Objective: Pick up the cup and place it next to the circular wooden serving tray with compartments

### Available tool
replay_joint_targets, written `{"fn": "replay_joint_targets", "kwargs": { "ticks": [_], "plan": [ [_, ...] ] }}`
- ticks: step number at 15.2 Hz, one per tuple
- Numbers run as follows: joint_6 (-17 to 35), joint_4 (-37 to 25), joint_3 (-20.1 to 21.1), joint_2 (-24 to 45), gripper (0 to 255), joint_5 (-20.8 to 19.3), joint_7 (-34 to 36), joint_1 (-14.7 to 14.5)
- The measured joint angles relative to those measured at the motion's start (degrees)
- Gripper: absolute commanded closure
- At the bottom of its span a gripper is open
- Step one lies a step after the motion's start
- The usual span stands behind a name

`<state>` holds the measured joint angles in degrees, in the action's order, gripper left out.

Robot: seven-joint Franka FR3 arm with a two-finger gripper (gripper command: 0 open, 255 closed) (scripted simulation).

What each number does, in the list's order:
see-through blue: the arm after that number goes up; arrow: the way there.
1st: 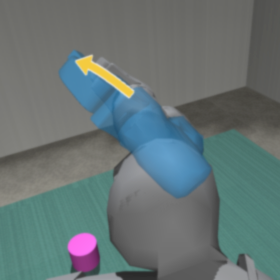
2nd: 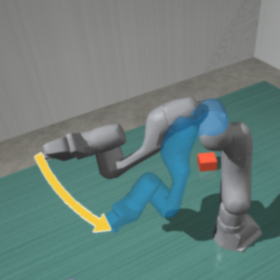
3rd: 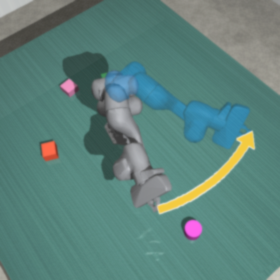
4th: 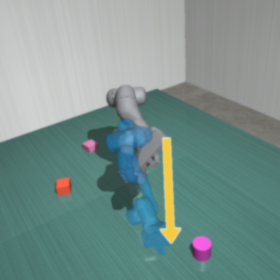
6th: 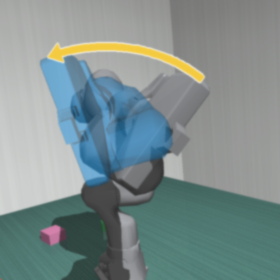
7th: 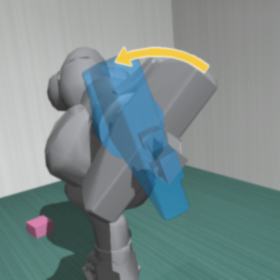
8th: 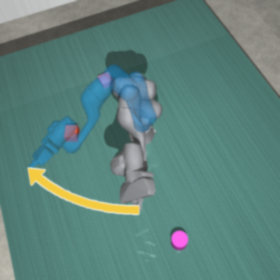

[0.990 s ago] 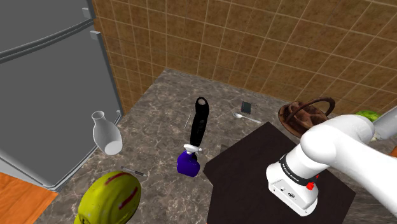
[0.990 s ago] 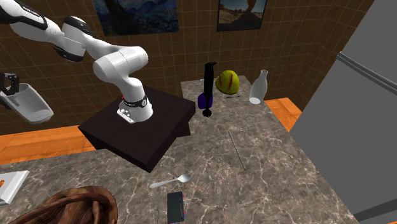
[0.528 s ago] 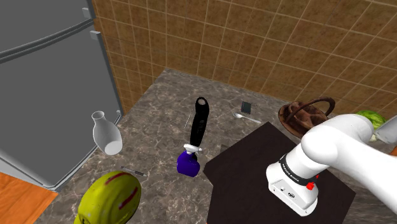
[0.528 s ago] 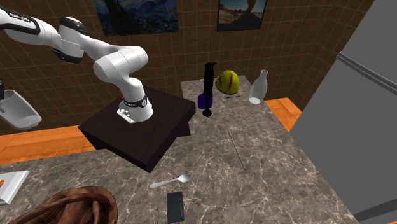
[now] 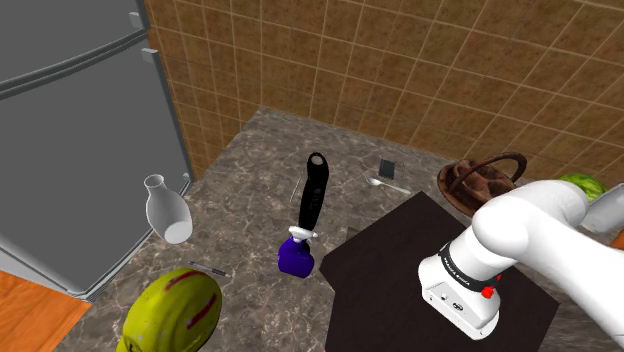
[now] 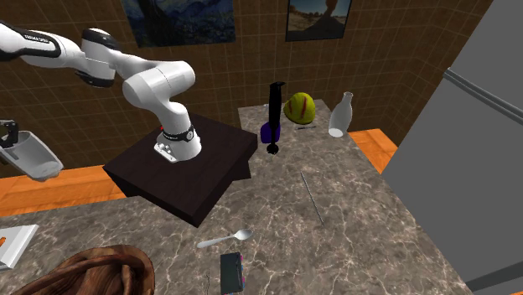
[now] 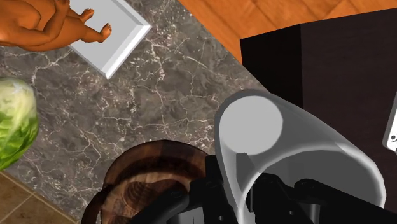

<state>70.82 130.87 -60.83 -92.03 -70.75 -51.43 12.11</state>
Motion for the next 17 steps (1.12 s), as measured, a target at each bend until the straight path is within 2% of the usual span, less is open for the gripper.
{"fn": "replay_joint_targets", "kwargs": {
  "ticks": [17],
  "plan": [
    [5.1, 7.0, -11.0, -5.7, 255, -10.1, -1.2, 4.9]
  ]
}}
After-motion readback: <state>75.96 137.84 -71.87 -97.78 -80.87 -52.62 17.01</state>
